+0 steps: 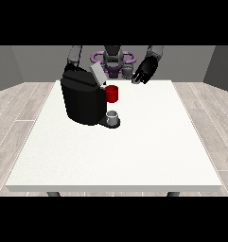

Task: Insert the coffee pod into the coffee machine and close the lid

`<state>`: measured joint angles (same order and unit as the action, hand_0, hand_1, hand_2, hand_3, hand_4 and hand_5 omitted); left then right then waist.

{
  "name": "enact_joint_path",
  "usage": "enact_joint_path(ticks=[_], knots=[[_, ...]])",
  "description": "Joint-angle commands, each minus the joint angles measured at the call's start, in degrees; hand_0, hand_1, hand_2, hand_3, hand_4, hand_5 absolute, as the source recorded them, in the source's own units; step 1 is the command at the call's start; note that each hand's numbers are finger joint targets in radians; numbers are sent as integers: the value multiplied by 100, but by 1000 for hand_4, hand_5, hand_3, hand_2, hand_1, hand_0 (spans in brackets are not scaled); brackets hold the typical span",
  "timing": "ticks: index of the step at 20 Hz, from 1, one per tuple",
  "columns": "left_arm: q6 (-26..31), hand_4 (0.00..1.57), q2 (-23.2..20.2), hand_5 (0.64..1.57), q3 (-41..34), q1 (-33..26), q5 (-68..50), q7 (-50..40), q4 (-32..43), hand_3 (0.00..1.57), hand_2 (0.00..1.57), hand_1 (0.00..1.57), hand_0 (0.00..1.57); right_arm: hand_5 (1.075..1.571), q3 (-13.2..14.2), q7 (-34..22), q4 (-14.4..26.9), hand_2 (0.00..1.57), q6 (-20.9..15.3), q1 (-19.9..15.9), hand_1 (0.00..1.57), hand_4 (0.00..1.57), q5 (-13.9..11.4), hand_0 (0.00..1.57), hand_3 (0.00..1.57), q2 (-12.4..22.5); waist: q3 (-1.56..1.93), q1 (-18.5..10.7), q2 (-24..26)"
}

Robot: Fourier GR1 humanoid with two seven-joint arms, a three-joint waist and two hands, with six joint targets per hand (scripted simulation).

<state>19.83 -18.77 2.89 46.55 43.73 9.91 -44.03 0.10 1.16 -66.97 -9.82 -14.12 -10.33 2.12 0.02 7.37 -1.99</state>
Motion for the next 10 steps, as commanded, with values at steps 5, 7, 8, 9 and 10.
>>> enact_joint_path(ticks=[5,7,8,9,10], knots=[[634,537,-188,1571,-368,896,-191,-299,-95,1378,1421,1416,1416,1571,-75,-111,-243,0,-158,-265,0,0,-54,0,0,-163,-2,245,-18],[514,511,81,1571,-582,1124,-336,-686,-28,1371,1204,985,985,1571,-23,-116,-316,0,-89,-454,0,0,-20,0,0,-78,-1,387,-134],[522,517,-50,1571,-631,936,-344,-573,-14,1358,1160,956,956,1571,-109,44,-412,0,-23,48,0,0,-18,0,0,-84,-2,470,-12],[260,509,-24,1571,-707,1032,-295,-673,64,1292,1266,1221,1221,1571,-198,-43,-562,0,-35,-30,0,0,-34,0,0,-173,-2,645,-176],[685,502,-271,1571,-855,1379,-451,-725,58,1266,1265,1235,1235,1571,60,29,-442,0,49,-231,0,0,158,0,0,-38,0,548,-276]])
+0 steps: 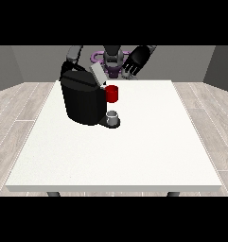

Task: Insert the coffee pod into the coffee machine and close the lid

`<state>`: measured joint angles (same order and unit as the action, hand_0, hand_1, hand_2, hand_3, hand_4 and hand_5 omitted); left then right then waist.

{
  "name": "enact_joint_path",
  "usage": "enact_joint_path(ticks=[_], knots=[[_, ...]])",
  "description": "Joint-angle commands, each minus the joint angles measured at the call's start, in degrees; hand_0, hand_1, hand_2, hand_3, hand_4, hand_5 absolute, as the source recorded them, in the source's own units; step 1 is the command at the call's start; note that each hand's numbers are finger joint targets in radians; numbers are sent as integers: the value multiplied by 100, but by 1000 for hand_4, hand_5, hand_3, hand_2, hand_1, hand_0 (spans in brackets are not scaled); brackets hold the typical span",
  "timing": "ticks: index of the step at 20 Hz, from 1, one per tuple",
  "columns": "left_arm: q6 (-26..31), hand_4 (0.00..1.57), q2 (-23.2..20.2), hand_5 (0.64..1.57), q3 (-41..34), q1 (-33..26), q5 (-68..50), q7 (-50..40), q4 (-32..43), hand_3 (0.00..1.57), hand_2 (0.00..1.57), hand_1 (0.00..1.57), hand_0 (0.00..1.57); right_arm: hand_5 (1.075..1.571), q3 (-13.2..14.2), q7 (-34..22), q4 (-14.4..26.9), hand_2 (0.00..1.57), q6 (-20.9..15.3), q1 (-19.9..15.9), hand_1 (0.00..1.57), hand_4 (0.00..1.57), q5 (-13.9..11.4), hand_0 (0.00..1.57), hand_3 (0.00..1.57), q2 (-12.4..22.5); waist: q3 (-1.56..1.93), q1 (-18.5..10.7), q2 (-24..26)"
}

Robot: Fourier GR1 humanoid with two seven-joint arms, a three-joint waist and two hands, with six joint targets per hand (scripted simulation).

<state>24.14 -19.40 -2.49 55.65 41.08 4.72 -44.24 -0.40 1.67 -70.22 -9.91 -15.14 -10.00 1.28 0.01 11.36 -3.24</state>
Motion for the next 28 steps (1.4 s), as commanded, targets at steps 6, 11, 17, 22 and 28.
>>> enact_joint_path(ticks=[6,11,17,22,28], knots=[[-42,479,-249,1571,-307,837,-37,-151,86,1266,1254,1174,1174,1571,155,18,-236,0,102,-432,0,0,24,0,0,268,0,364,-661],[264,475,-508,1571,-468,1519,-59,-505,254,1238,1288,1222,1222,1571,182,30,-129,0,-47,-645,0,0,28,0,0,117,2,440,-971],[236,491,-405,1571,-465,1538,-56,-425,390,1245,1288,1223,1223,1571,242,88,-148,0,20,-673,0,118,62,0,0,215,1,547,-1040],[82,464,-557,1571,-430,1317,61,-79,577,1216,1242,1175,1175,1571,173,-296,-382,0,-81,-788,0,0,56,0,0,85,-2,587,-1139],[154,425,-772,1571,-464,1680,97,82,602,1217,1290,1251,1251,1571,329,-172,-272,0,-213,-1117,0,33,-15,0,0,232,0,518,-1494]])
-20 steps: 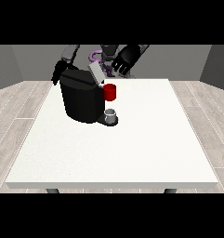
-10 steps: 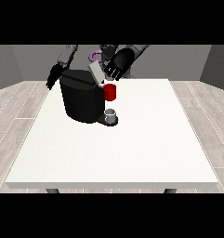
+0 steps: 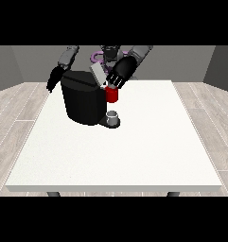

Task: Insert the coffee pod into the coffee machine and close the lid

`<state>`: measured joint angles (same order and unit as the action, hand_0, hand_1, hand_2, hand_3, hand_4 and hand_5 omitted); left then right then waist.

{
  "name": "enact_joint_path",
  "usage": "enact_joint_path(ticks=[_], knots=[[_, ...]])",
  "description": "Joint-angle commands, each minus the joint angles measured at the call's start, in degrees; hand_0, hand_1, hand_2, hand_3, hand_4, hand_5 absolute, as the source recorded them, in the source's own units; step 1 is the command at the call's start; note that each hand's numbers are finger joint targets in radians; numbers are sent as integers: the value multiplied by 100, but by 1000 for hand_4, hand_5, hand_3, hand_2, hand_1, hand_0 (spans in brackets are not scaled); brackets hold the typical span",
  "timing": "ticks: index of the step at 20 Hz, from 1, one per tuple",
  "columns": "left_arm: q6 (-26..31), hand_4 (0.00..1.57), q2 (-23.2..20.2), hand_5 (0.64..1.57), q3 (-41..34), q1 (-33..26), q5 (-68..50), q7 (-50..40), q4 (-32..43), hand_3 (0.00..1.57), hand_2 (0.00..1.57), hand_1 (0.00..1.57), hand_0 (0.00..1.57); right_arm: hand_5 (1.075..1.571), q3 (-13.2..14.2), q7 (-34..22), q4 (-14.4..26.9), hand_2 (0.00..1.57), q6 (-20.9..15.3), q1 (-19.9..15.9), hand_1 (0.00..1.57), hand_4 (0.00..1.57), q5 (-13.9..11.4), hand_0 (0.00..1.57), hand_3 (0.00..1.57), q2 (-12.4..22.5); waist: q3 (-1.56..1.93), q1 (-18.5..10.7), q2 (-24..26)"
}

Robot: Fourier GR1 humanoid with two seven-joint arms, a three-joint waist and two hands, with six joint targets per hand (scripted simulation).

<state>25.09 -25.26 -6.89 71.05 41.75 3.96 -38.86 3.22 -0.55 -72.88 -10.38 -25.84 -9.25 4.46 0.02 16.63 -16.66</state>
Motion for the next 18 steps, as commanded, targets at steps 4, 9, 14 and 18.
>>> enact_joint_path(ticks=[4,9,14,18], knots=[[-14,441,264,1571,-1,88,27,-281,181,1196,1230,1187,1187,1571,-84,-74,53,0,-49,-12,0,169,-84,0,0,-63,0,63,115],[-3,421,24,1571,4,171,63,63,66,1193,1233,1166,1166,1571,158,248,223,0,-17,-39,0,0,49,0,0,74,1,-78,-130],[-341,389,-30,1571,-82,4,113,239,238,1211,1267,1231,1231,1571,-32,-107,-118,0,12,-61,0,0,1,0,0,-6,-3,133,-160],[-188,352,-96,1571,-82,416,130,96,166,1199,1245,1212,1212,1571,58,172,112,0,88,-256,0,0,-24,0,0,171,0,146,-329]])
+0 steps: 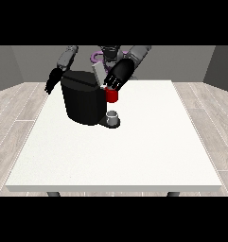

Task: Insert the coffee pod into the coffee machine and close the lid

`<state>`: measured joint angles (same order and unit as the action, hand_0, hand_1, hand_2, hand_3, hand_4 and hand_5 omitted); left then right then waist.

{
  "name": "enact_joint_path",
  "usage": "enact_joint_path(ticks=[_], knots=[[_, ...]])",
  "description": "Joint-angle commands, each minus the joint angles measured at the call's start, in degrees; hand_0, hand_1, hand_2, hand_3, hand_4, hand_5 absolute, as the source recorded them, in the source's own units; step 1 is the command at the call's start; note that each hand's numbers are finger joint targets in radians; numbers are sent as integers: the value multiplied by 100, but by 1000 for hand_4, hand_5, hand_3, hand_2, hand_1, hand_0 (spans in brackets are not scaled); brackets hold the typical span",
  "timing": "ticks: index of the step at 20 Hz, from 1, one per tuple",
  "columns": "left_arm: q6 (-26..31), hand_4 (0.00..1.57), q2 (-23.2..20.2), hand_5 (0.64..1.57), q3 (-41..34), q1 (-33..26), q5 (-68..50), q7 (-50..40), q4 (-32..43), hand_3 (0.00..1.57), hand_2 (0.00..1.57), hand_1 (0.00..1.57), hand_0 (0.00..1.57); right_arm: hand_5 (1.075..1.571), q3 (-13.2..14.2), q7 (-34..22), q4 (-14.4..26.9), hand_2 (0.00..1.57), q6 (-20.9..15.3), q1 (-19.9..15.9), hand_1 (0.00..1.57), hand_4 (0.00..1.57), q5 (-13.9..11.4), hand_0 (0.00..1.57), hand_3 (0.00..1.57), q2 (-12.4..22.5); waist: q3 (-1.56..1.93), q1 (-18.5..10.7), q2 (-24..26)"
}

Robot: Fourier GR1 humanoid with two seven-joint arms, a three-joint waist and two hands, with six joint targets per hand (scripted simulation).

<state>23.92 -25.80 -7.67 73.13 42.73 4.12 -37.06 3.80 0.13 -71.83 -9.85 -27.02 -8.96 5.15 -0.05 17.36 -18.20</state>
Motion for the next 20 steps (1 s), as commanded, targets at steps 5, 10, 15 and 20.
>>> enact_joint_path(ticks=[5,10,15,20], knots=[[-330,351,-44,1571,17,-124,80,414,-74,1170,1198,1180,1180,1571,57,111,-22,0,-81,38,0,0,42,0,0,-62,6,-65,-92],[-277,0,-63,1571,306,82,417,213,-74,1104,1228,1216,1216,1571,13,254,101,0,-237,43,0,0,-72,0,0,-149,8,1,-93],[-528,0,-177,1571,476,-248,683,531,25,1050,1178,1160,1160,1571,-120,-14,-69,0,-158,294,0,0,-141,0,0,-120,6,72,51],[-725,0,-14,1571,288,-57,554,554,44,985,1136,1117,1117,1571,86,-215,8,0,-245,-301,0,0,-89,0,0,-14,5,-99,-256]])
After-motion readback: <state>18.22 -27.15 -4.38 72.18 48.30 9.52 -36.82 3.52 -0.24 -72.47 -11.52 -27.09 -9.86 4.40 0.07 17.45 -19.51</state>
